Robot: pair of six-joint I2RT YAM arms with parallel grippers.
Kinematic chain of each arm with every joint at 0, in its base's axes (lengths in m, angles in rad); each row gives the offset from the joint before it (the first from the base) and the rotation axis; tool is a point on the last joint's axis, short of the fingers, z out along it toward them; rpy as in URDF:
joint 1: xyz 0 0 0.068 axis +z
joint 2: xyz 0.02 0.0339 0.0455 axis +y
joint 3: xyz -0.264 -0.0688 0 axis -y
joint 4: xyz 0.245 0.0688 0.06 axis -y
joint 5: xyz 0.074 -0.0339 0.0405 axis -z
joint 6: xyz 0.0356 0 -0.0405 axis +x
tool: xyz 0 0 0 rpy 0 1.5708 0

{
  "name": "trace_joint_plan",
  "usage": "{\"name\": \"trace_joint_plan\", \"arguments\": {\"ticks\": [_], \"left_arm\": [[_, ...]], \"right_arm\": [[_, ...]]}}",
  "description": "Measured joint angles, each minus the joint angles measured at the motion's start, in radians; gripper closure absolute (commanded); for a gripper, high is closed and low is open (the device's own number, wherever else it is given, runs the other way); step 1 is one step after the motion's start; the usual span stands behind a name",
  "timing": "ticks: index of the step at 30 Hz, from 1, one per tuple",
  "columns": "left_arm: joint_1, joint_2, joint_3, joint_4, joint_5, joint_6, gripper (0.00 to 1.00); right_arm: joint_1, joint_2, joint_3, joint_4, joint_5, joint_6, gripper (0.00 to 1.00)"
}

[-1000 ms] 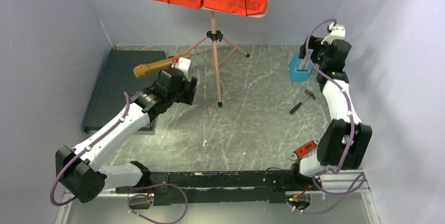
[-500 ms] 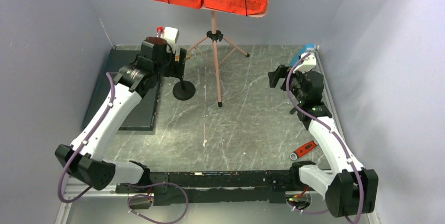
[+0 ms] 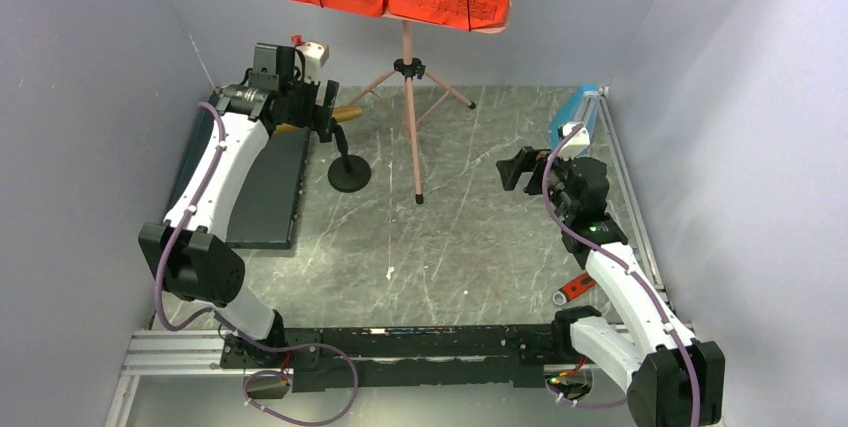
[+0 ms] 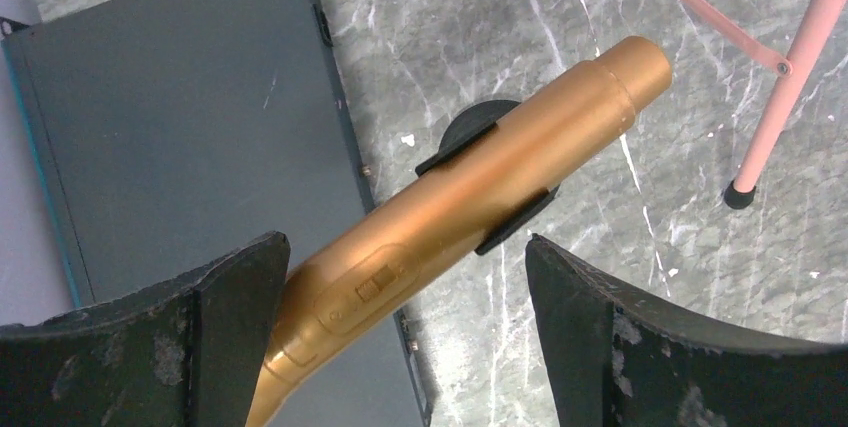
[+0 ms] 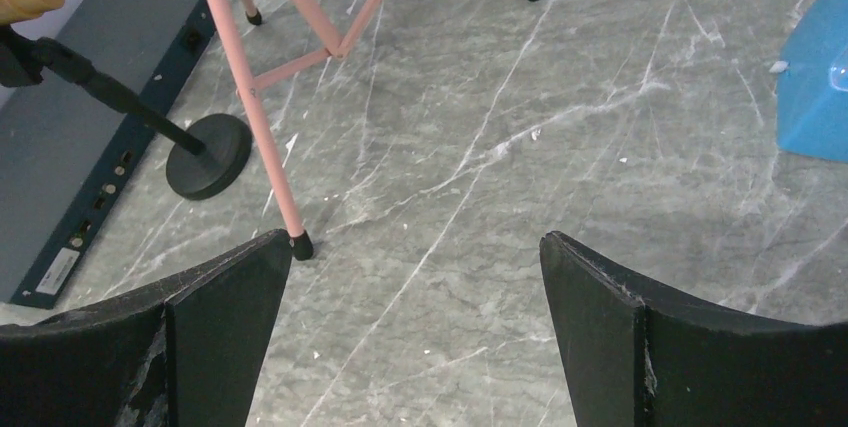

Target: Pack up the instrument practice props

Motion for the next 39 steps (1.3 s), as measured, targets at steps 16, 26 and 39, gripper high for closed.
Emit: {"name": "trace_joint_plan", "arguments": {"ticks": [16,26,39], "left_arm": [[0.012,0.088,0.04,-0.028,0.087,0.137,0.15],[0.012,0.108,0.045,-0.068,0.134,0.144,0.53],[-0.003,0.032,0.047,-0.196,0.215,0.044,0.93]], "right_arm": [[0.021,-0.008,-0.015,0.01,-0.025,0.008,0.0],[0.029,0.003,-0.015,0.01,-0.029,0.008,0.0],[0.05,0.036,-0.013,0.02,-0.064,0.008,0.0]]}}
